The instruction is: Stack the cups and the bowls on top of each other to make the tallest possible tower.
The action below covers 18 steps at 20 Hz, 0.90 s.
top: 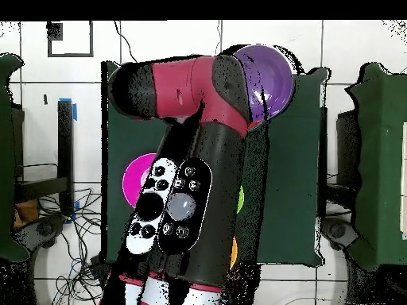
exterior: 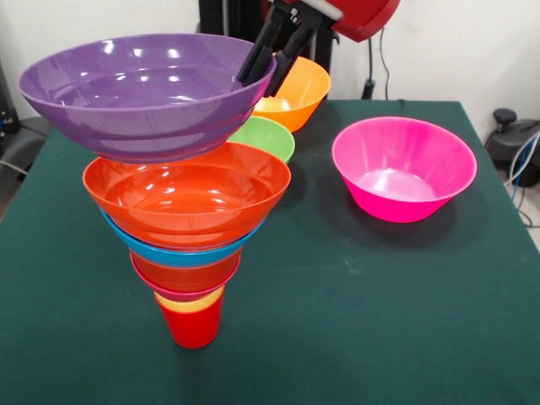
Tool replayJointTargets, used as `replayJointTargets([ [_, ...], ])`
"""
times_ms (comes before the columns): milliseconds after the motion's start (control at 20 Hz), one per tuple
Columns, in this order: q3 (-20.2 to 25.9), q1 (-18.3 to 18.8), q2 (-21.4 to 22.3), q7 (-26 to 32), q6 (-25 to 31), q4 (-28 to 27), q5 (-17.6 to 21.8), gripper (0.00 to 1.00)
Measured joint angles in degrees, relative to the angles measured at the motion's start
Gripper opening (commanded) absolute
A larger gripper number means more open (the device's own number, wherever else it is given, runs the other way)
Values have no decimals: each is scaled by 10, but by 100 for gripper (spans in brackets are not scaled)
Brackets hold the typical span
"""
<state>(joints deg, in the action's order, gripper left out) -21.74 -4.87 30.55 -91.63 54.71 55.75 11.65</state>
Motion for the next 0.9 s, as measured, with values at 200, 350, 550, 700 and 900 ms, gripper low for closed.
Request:
replayJointTargets([
  [200,0,-1,-1,0,-5,4,0,0],
  [350,0,-1,-1,0,-5,5,0,0],
  [550,0,-2,-3,0,-5,6,0,0],
  [700,0,-3,-4,0,-5,6,0,0],
  [900,0,-7,-5,0,-8,9,0,0],
])
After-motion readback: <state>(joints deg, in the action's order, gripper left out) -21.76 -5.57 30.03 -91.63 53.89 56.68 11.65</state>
